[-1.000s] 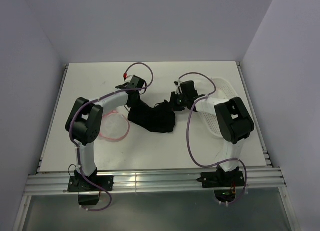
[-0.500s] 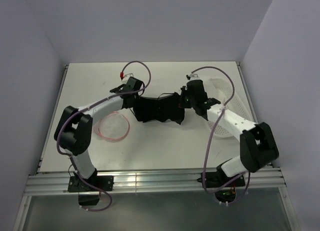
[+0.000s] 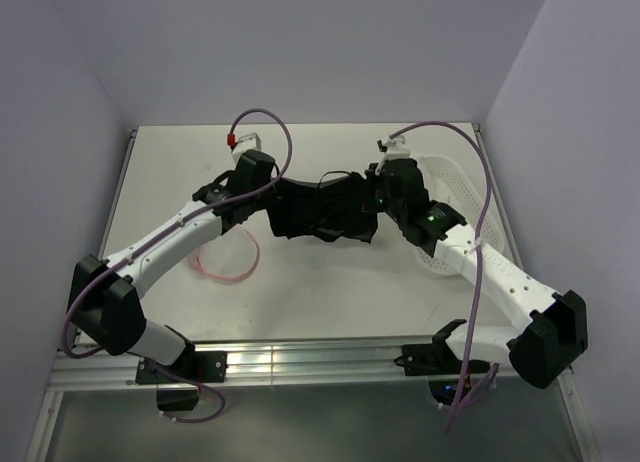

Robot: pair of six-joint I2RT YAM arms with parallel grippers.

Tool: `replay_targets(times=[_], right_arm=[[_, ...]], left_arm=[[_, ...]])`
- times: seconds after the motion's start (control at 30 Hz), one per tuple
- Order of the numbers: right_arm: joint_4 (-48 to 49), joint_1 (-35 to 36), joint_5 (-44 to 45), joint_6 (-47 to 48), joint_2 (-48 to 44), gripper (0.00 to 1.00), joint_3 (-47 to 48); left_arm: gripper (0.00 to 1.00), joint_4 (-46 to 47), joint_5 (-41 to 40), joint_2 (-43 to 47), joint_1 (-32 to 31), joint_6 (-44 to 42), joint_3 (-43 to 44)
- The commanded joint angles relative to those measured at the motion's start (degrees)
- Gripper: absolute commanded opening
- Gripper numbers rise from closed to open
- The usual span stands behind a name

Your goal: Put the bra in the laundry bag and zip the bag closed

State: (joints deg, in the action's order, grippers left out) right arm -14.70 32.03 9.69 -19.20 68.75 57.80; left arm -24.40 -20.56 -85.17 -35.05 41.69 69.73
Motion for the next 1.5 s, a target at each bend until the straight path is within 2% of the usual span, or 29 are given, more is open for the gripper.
replay_targets(times=[0.0,0.1,0.23,0.4,0.6,0.63,0.93,1.03,1.07,1.2,1.3,1.47], right_arm=[[-3.4,0.1,3.7,0.0,1.5,0.00,2.1],[-4.4,0.1,4.2,-1.5,4.6,0.00,1.6],[-3.1,0.2,1.1,-1.5,3.7,0.00,0.9],[-3.8,0.2,-1.3,-0.9,4.3,0.00,1.3],[-2.0,0.2,0.0,-3.5,9.8,0.00,0.6],[-1.8,0.2,0.5,-3.8,10.3,0.00,0.6],[-3.6,-1.2,10.1,-7.5,20.7,0.00,4.1],[-2.3,-2.1,10.8,-8.0,22.8,0.00,4.5],[-2.3,-2.2,10.7,-8.0,23.2,0.00,4.8],[-3.5,-2.2,9.5,-8.5,20.8,0.00,6.2],[-6.9,-2.2,9.3,-9.1,17.6,0.00,9.6],[-12.3,-2.1,9.0,-10.2,13.0,0.00,16.7]], left_arm=[[0.00,-5.6,-1.8,1.8,0.0,0.8,0.2],[0.00,-7.5,1.5,3.0,-0.4,1.5,0.2],[0.00,-10.7,3.0,8.1,-2.4,2.4,-0.9],[0.01,-12.0,5.3,14.8,-3.6,4.3,-7.1],[0.01,-6.9,7.2,11.0,-3.6,5.0,-11.6],[0.08,-5.8,7.5,9.6,-3.6,4.9,-11.6],[0.45,7.9,11.9,-2.8,-3.3,4.0,-8.1],[0.61,9.6,10.9,-3.2,-3.3,4.8,-8.6],[0.63,9.9,10.4,-2.7,-3.4,5.8,-9.3],[0.64,13.1,11.1,-0.4,-2.7,6.9,-15.1],[0.61,21.0,14.7,2.8,-2.7,8.3,-20.9],[0.56,28.7,18.5,4.6,-2.7,14.5,-28.0]])
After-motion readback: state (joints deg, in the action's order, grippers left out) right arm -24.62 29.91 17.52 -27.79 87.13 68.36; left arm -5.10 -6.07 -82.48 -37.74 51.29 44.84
